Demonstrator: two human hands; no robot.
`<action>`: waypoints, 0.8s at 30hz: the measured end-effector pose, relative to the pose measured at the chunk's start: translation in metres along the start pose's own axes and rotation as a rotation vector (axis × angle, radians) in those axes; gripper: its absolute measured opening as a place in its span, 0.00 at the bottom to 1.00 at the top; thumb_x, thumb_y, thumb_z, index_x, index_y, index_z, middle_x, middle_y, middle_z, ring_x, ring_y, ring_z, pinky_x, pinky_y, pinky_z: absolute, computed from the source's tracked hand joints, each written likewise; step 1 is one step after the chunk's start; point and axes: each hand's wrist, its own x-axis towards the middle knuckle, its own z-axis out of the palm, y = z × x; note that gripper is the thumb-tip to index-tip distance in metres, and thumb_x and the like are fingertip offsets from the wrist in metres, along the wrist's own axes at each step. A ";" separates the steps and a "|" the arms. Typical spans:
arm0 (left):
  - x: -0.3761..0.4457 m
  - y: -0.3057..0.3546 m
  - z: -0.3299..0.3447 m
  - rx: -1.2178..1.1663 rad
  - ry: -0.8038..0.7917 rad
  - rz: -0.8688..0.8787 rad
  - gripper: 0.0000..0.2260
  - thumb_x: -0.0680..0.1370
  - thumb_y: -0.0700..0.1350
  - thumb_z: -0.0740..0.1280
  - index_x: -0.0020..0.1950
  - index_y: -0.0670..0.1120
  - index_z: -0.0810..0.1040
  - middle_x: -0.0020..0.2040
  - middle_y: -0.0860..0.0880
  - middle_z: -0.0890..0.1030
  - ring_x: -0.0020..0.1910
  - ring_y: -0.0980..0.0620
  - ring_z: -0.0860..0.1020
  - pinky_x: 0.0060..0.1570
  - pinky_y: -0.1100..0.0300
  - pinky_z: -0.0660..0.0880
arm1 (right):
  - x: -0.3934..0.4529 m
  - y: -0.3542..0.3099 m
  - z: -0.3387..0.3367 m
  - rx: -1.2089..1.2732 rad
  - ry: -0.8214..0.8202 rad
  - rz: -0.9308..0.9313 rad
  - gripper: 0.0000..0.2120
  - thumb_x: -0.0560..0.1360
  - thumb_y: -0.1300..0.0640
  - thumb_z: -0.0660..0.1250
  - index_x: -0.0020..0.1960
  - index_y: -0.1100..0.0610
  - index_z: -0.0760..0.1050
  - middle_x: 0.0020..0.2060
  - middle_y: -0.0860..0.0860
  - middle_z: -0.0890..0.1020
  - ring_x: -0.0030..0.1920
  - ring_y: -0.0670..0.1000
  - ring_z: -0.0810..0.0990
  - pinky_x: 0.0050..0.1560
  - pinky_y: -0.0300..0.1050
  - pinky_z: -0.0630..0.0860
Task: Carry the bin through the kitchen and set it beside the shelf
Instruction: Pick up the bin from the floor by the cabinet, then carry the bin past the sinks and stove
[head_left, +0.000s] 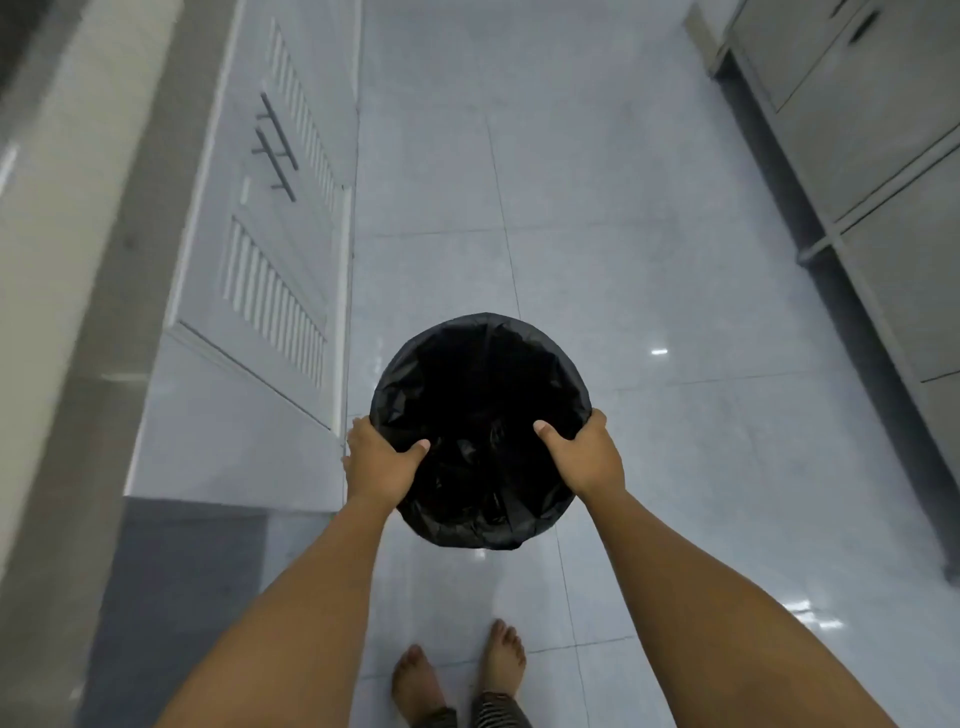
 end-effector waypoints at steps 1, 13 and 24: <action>-0.011 0.018 -0.011 -0.015 0.008 0.014 0.33 0.68 0.55 0.76 0.68 0.44 0.69 0.65 0.44 0.75 0.66 0.38 0.76 0.68 0.39 0.71 | -0.009 -0.014 -0.014 0.002 0.001 -0.007 0.38 0.68 0.34 0.68 0.69 0.56 0.63 0.61 0.53 0.78 0.59 0.58 0.79 0.58 0.57 0.78; -0.068 0.161 -0.084 -0.233 0.092 0.079 0.38 0.68 0.53 0.78 0.73 0.42 0.67 0.69 0.42 0.74 0.66 0.38 0.77 0.67 0.42 0.74 | -0.053 -0.135 -0.119 -0.012 0.080 -0.124 0.40 0.68 0.33 0.67 0.69 0.57 0.63 0.62 0.54 0.77 0.60 0.59 0.79 0.56 0.57 0.79; -0.001 0.218 -0.107 -0.272 0.084 0.026 0.44 0.63 0.58 0.79 0.73 0.41 0.68 0.68 0.41 0.76 0.64 0.37 0.78 0.64 0.41 0.76 | 0.004 -0.221 -0.129 -0.048 0.072 -0.139 0.41 0.69 0.32 0.66 0.70 0.60 0.62 0.64 0.57 0.76 0.61 0.61 0.78 0.58 0.58 0.77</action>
